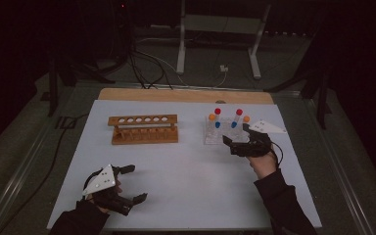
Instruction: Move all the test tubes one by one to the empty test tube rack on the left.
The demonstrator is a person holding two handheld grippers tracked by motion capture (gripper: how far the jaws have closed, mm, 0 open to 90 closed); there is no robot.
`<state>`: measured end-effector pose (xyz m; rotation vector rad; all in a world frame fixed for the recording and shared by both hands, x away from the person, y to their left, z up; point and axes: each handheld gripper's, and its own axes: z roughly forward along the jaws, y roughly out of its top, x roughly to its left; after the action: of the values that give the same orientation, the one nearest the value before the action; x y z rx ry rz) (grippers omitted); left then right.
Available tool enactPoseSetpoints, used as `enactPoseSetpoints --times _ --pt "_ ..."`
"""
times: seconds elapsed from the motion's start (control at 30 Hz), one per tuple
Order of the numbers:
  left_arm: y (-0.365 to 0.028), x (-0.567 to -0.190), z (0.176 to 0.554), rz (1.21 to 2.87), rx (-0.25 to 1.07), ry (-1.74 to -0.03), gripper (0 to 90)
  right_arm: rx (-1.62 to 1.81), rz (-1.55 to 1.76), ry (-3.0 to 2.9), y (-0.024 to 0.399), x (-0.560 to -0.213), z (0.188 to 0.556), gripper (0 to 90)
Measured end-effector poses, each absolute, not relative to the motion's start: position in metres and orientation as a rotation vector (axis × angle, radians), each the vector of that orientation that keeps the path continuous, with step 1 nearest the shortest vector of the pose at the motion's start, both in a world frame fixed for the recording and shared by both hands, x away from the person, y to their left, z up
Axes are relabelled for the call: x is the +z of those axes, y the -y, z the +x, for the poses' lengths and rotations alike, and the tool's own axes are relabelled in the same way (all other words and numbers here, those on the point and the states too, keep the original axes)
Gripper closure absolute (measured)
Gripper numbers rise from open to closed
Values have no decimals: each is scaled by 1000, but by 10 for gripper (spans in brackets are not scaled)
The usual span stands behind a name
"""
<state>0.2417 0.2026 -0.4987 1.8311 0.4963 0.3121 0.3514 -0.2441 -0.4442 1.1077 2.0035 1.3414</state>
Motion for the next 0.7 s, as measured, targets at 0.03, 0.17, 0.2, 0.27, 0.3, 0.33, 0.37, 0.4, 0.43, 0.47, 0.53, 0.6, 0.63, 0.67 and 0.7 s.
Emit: enactPoseSetpoints --times 0.03,0.17,0.2,0.27,0.3,0.33,0.37,0.4,0.43,0.47,0.53,0.6,0.63,0.67,0.7 --pt "-203 -499 242 1831 312 -496 5 1331 1120 -2009 244 -446 354 75" --pt "-202 -499 241 1832 312 -494 5 1270 1179 -1994 242 -454 361 153" --pt "-202 -499 241 1833 312 -493 5 1248 1196 -1996 241 -455 363 169" --pt "-202 -499 241 1833 311 -492 5 1216 1235 -1985 241 -458 366 230" --pt "-202 -499 241 1835 312 -490 5 1198 1258 -1979 240 -460 367 263" --pt "-202 -499 241 1835 311 -489 5 1181 1277 -1976 240 -461 368 291" --pt "-202 -499 241 1835 311 -490 5 1163 1291 -1975 239 -462 370 319" --pt "-202 -499 241 1836 312 -489 5 1143 1312 -1973 238 -463 371 353" --pt "-202 -499 241 1836 311 -488 5 1132 1329 -1971 237 -463 372 372" --pt "-202 -499 241 1837 310 -489 5 1125 1345 -1968 237 -464 373 391" --pt "-202 -499 241 1837 311 -488 5 1117 1384 -1964 237 -465 376 424" --pt "-202 -499 241 1837 311 -488 5 1107 1411 -1957 237 -465 379 449" --pt "-202 -499 241 1837 311 -487 5 1105 1417 -1963 237 -466 380 463" --pt "-202 -499 241 1838 311 -487 5 1103 1420 -1963 236 -466 381 475" --pt "-202 -499 241 1838 310 -487 5 1105 1423 -1970 236 -466 382 483"
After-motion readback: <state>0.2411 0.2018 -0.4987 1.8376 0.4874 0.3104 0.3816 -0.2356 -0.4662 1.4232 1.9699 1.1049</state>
